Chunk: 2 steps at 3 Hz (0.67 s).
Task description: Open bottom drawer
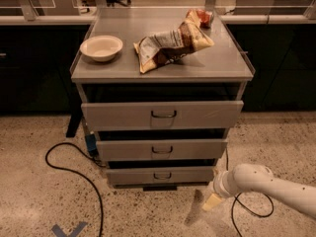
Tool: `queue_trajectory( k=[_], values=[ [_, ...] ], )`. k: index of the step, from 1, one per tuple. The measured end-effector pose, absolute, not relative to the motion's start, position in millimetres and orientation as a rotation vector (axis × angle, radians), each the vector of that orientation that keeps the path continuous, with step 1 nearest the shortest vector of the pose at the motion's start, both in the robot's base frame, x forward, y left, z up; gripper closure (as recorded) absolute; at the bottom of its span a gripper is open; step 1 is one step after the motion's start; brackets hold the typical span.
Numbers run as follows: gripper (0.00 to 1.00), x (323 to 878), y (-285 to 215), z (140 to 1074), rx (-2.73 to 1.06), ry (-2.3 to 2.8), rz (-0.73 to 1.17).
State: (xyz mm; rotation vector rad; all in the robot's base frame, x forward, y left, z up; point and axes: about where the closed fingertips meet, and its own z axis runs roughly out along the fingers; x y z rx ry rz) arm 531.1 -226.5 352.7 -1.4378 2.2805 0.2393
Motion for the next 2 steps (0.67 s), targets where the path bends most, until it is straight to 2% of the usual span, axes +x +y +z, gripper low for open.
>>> queue_trajectory(
  k=[1,2],
  values=[
    [0.00,560,-228,316,-1.371,2.285,0.329],
    [0.00,591,-247,325,-1.313,2.274,0.276]
  ],
)
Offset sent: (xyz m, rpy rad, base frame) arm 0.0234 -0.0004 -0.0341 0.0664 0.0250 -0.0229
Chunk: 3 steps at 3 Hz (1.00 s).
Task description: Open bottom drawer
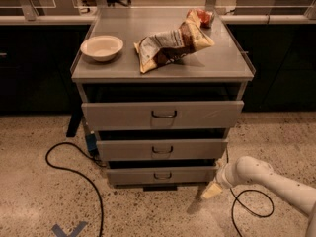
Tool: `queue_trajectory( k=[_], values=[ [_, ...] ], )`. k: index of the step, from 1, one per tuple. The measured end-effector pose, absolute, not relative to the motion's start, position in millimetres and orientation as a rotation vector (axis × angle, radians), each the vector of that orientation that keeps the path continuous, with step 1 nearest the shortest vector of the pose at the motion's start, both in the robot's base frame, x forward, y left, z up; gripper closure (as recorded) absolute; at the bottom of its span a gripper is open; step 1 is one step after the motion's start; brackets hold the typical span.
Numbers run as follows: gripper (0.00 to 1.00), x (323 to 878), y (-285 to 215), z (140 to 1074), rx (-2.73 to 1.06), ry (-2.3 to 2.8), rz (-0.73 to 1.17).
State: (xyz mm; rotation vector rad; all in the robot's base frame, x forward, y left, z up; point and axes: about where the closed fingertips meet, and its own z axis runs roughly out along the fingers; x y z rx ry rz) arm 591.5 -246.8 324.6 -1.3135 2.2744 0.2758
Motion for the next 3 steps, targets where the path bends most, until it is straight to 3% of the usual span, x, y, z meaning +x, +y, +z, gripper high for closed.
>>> queue_trajectory(
  k=[2,3],
  values=[
    [0.00,592,-245,293,-1.312,2.296,0.349],
    [0.00,573,-213,215,-1.374,2.326,0.585]
  ],
)
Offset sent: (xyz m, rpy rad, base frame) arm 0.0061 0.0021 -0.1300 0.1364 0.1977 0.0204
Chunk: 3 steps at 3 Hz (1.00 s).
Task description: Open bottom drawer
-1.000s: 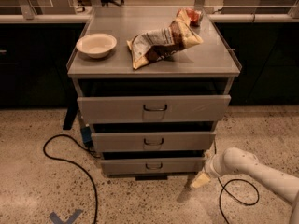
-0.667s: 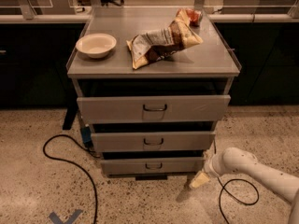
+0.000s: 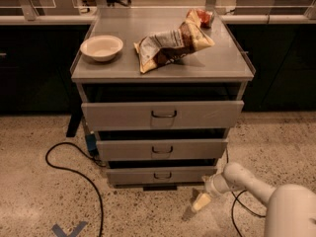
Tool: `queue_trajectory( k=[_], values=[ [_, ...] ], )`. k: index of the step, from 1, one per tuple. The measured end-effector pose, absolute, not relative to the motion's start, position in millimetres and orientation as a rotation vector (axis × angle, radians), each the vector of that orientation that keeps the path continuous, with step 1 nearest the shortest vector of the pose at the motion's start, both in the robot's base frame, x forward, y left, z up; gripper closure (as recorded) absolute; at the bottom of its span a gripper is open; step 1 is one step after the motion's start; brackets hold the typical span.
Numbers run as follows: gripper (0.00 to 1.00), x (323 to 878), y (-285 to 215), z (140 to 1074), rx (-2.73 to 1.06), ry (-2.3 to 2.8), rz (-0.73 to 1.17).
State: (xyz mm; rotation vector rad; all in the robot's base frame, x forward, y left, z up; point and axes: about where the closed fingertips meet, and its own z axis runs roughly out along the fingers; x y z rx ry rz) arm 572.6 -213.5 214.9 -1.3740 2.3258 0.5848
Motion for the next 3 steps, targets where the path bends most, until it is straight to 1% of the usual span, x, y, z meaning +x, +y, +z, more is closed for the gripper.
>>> queue_trajectory(
  k=[1,2,3],
  values=[
    [0.00,560,-215,181,-1.338,2.360,0.650],
    [0.00,560,-216,181,-1.338,2.361,0.648],
    [0.00,580,-206,187,-1.351,2.281,0.603]
  ],
)
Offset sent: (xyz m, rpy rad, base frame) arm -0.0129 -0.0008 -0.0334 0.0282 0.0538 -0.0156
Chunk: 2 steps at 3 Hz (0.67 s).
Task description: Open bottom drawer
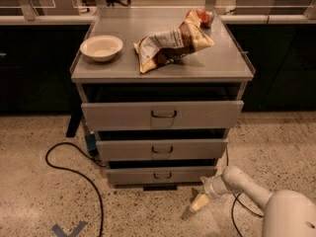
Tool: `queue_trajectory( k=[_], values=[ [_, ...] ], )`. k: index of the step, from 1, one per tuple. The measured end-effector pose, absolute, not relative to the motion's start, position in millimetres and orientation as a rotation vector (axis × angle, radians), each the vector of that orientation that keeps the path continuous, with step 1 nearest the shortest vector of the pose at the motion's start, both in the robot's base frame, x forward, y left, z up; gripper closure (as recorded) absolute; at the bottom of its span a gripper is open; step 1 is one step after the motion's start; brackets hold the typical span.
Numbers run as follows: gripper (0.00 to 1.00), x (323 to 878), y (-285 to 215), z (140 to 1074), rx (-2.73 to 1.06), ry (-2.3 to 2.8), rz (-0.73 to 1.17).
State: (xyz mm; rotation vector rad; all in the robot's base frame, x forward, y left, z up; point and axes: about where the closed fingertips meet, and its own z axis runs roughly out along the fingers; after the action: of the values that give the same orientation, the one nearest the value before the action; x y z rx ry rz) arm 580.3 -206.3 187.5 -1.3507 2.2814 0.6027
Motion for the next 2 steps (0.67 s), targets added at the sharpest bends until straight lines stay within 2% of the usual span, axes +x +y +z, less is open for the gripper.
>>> queue_trajectory(
  k=[1,2],
  values=[
    [0.00,605.6,-193.1,204.8,-1.335,2.132,0.522],
    [0.00,614.0,-184.6,197.1,-1.344,2.120,0.541]
  ],
)
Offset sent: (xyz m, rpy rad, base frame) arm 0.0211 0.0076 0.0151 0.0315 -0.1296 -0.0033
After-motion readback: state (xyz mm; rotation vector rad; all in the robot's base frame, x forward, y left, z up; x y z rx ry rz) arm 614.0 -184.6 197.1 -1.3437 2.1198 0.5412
